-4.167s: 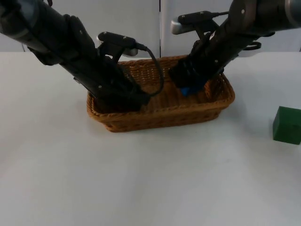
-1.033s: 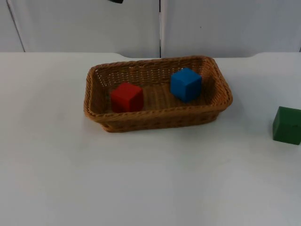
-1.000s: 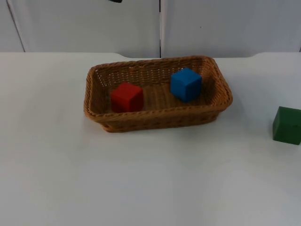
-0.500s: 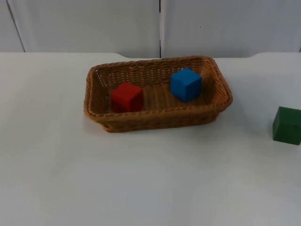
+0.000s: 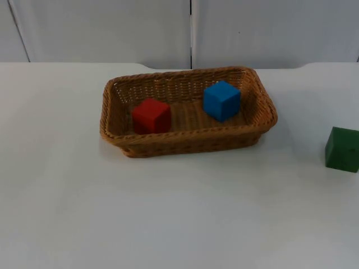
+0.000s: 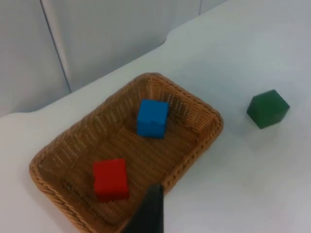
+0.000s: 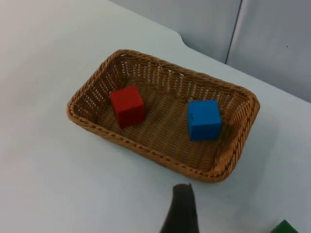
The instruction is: Pick up one cube with each hand and place exactly two cubes into the same basket, leaving the remaining cube outside.
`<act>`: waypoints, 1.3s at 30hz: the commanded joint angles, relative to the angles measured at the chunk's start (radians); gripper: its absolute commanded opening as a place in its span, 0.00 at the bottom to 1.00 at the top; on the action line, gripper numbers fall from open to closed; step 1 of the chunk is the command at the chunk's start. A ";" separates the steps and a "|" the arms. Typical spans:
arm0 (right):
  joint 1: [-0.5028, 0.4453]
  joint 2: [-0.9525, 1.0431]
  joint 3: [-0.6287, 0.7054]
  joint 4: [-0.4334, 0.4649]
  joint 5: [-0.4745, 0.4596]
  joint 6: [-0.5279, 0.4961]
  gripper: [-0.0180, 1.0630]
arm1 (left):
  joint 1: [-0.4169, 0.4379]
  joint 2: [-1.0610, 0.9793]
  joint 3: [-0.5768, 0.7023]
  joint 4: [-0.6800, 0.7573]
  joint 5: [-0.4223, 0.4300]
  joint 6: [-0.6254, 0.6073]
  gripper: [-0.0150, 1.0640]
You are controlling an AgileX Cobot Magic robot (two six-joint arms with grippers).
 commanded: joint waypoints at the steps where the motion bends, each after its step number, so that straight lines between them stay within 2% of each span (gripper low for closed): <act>1: -0.001 -0.074 0.059 0.002 -0.001 0.000 0.60 | 0.000 -0.022 0.012 -0.015 0.044 -0.009 0.82; 3: -0.001 -0.092 0.079 0.002 -0.004 0.000 0.60 | 0.000 -0.031 0.026 -0.018 0.042 -0.009 0.82; 10: -0.001 -0.217 0.177 0.002 0.002 0.014 0.60 | 0.000 -0.147 0.214 -0.018 -0.039 -0.009 0.82; 17: -0.001 -0.308 0.227 0.002 0.005 0.045 0.60 | 0.000 -0.256 0.283 -0.016 -0.024 -0.009 0.82; 30: -0.001 -0.486 0.244 0.002 0.193 0.056 0.60 | 0.000 -0.491 0.284 -0.015 0.099 -0.054 0.82; 36: -0.001 -0.570 0.291 0.002 0.229 0.065 0.60 | 0.000 -0.563 0.292 0.011 0.151 -0.061 0.82; 39: -0.001 -0.609 0.324 0.002 0.229 0.085 0.60 | 0.000 -0.600 0.326 0.011 0.151 -0.064 0.82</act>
